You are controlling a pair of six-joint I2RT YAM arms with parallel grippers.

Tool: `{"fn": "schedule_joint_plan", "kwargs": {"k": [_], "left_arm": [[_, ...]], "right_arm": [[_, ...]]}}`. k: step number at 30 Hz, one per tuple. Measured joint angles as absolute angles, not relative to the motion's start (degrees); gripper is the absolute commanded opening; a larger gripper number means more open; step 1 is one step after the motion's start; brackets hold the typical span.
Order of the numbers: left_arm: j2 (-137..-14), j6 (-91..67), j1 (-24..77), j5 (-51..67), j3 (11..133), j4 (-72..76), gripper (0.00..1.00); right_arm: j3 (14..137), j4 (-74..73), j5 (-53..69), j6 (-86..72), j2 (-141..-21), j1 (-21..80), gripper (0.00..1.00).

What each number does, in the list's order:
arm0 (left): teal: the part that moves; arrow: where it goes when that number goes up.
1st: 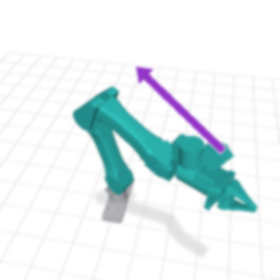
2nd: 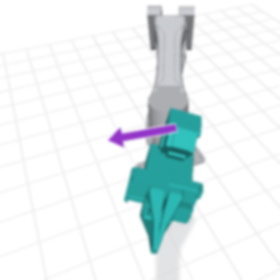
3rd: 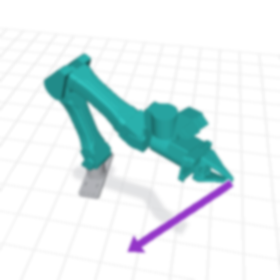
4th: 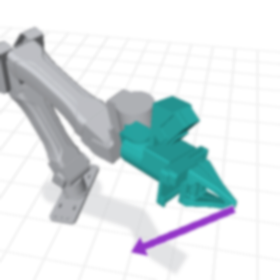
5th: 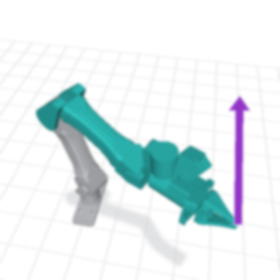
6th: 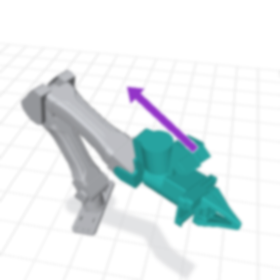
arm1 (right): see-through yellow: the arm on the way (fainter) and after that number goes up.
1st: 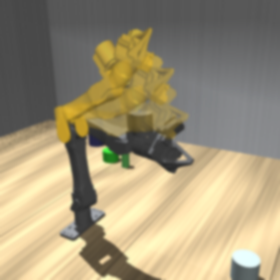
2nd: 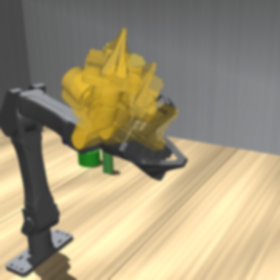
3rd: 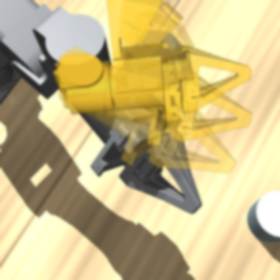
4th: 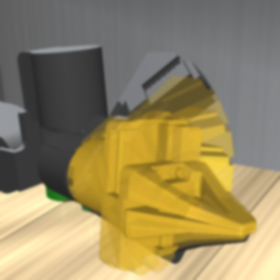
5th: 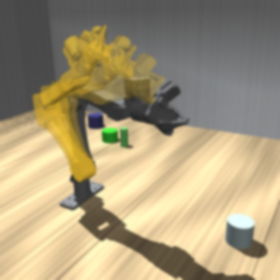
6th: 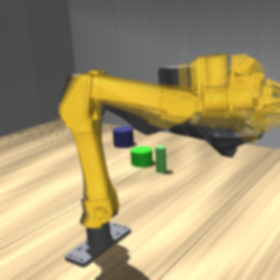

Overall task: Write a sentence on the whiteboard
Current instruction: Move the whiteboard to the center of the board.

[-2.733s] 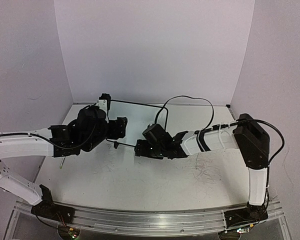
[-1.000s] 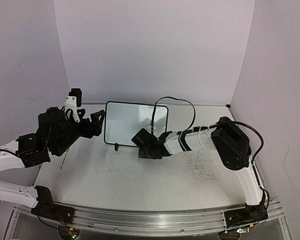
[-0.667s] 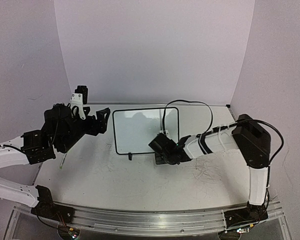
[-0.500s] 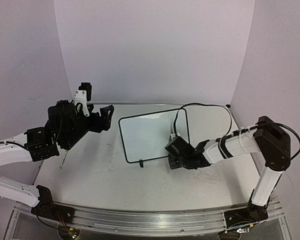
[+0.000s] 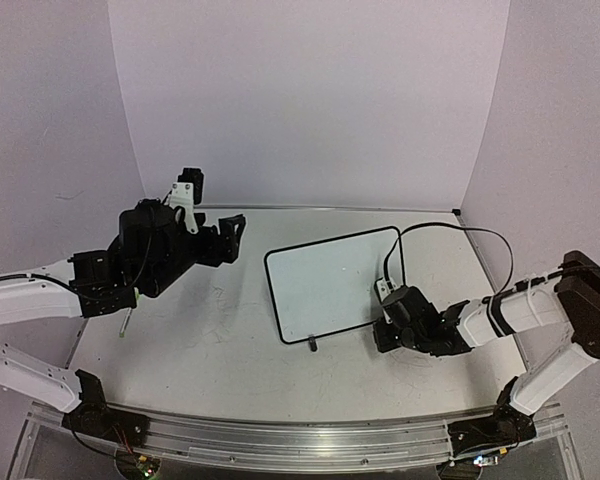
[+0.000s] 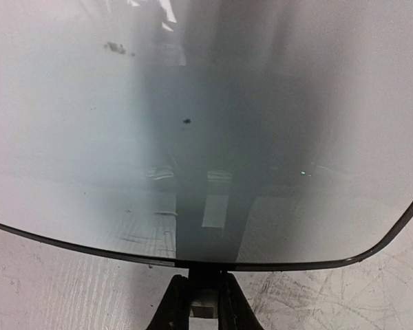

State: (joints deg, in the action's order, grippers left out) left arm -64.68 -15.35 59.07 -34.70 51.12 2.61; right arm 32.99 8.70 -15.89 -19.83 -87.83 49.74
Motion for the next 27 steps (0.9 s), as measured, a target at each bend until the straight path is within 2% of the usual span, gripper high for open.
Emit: {"fn": "schedule_joint_plan", "kwargs": {"k": [12, 17, 23, 27], "left_arm": [[-65.32, -18.97, 59.07, -33.40, 53.64, 1.30, 0.88], [-65.21, -20.01, 59.07, -33.12, 54.02, -1.19, 0.88], [-65.17, -20.82, 59.02, -33.20, 54.02, -3.93, 0.90], [-64.50, -22.44, 57.47, -32.45, 54.02, -5.77, 0.90]], "right_arm": [[32.75, 8.16, -20.11, -28.59, -87.70, 53.79, 0.01], [32.75, 8.10, -21.68, -30.40, -87.70, 55.05, 0.19], [32.75, 7.54, -23.02, -31.72, -86.49, 55.54, 0.55], [32.77, 5.90, -24.24, -32.42, -81.90, 57.02, 0.64]]}}
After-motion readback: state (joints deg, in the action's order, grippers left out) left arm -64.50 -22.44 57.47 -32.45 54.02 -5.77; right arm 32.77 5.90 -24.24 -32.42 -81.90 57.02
